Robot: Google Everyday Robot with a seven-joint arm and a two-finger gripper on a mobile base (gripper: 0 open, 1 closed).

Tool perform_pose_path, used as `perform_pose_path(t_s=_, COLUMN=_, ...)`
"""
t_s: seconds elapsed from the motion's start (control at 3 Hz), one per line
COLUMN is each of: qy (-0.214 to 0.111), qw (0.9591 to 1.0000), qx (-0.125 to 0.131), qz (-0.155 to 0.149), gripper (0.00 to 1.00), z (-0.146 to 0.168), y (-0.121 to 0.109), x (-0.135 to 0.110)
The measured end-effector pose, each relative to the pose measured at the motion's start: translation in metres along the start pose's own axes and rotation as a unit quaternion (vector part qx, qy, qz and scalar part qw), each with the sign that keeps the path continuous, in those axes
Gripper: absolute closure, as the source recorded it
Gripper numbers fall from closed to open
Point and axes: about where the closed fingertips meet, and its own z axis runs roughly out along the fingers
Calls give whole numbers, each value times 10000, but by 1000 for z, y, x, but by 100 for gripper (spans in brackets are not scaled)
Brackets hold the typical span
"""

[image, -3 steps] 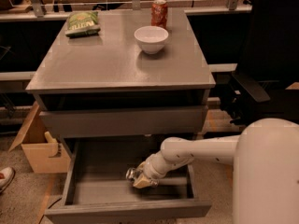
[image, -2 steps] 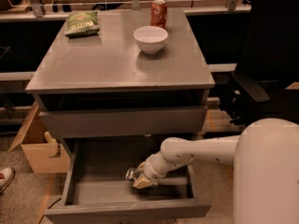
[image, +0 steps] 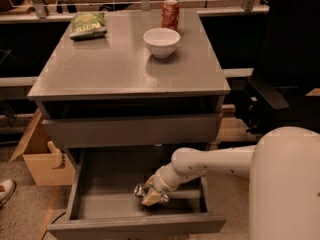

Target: Place redbull can into middle drawer

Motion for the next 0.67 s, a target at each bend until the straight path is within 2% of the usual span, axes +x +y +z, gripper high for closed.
perform_pose_path(t_s=0.33, qy=-1, qw=10000, qx=-15, qz=-2, gripper=12, z=1, y=1, x=0)
perform_pose_path(t_s=0.67, qy=-28, qw=10000, qx=38, qz=-9, gripper=0, z=-3, y=0, x=1)
